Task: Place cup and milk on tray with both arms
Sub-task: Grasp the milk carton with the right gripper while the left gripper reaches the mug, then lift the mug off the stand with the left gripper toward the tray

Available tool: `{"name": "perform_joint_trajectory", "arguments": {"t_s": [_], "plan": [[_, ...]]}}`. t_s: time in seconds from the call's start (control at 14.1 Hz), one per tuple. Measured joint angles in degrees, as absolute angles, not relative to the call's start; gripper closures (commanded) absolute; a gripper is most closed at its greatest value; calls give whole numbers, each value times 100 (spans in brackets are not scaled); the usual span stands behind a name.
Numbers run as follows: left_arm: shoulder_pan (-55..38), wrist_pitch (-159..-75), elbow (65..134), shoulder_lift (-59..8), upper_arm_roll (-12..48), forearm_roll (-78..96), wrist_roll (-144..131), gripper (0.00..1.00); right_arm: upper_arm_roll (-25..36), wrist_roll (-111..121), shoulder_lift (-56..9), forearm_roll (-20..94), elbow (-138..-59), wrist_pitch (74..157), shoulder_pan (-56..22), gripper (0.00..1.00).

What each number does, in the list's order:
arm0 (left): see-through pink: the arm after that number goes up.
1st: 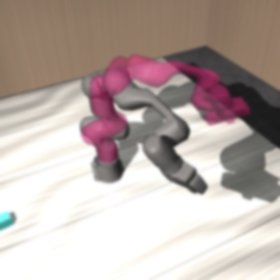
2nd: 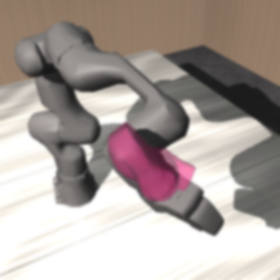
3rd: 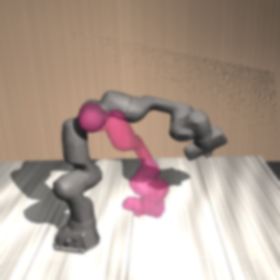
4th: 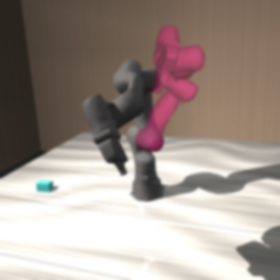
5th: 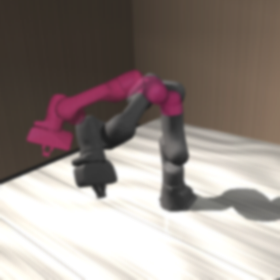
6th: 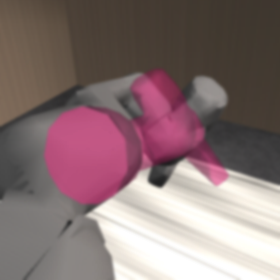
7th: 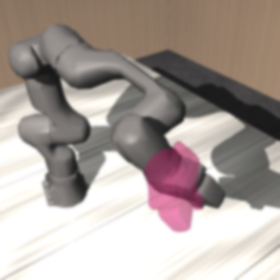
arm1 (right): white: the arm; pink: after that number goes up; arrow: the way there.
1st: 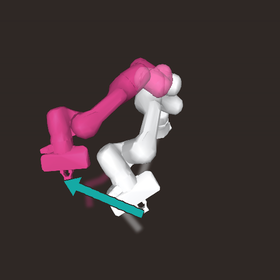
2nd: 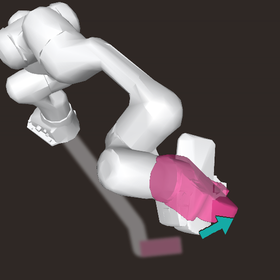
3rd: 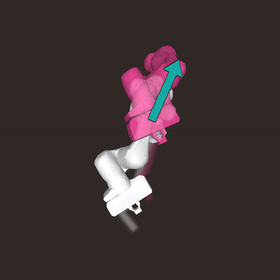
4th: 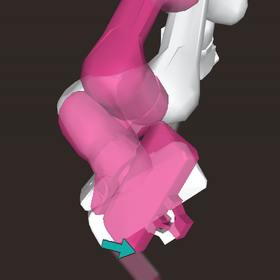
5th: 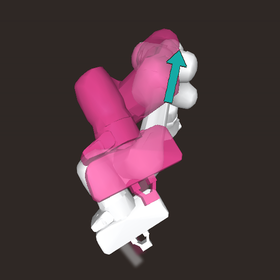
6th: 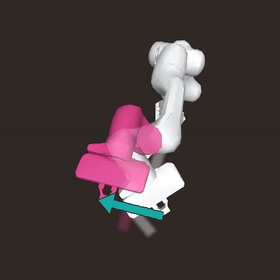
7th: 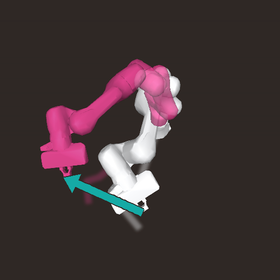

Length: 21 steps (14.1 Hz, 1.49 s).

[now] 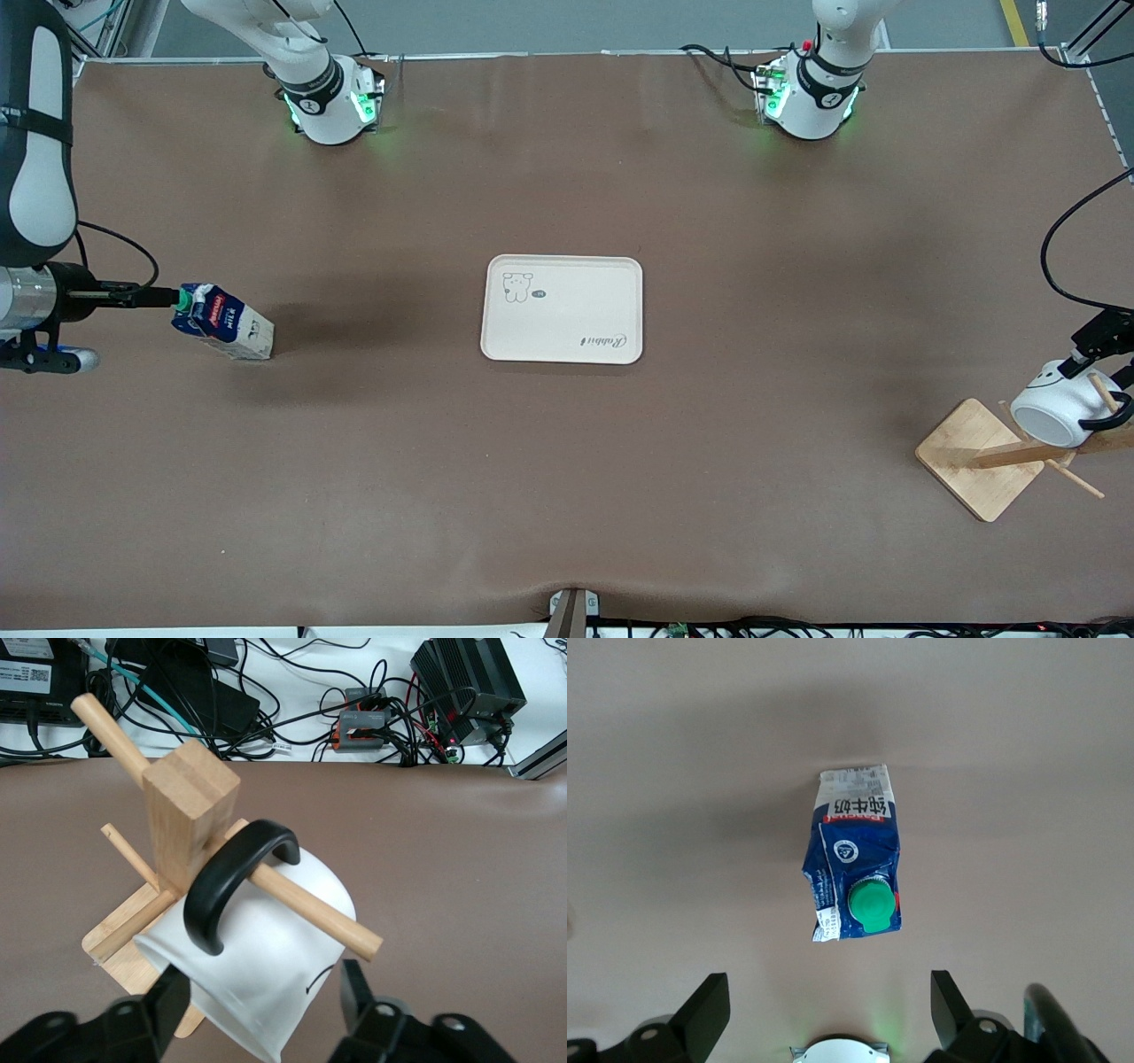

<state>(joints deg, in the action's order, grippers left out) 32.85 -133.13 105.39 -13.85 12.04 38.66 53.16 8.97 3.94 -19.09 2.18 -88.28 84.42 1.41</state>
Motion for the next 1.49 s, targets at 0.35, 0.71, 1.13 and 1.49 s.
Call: {"name": "perform_joint_trajectory", "arguments": {"t_s": [0.35,0.71,1.13,1.49], "plan": [[3270,-13314,10537,-1386,1236,3867,5316,74,901,309,-2027,218,-9170,9043,154,0],[3252,-13185,10511,-1321,1368,3886,5269,100,882,310,-2010,218,-9485,9286,133,0],[3271,-13118,10517,-1288,1368,3886,5198,100,885,430,-1807,196,-10309,10296,133,0],[3257,-12451,10500,-1003,1404,3638,3906,100,883,497,-1562,143,-10788,10639,133,0]]}}
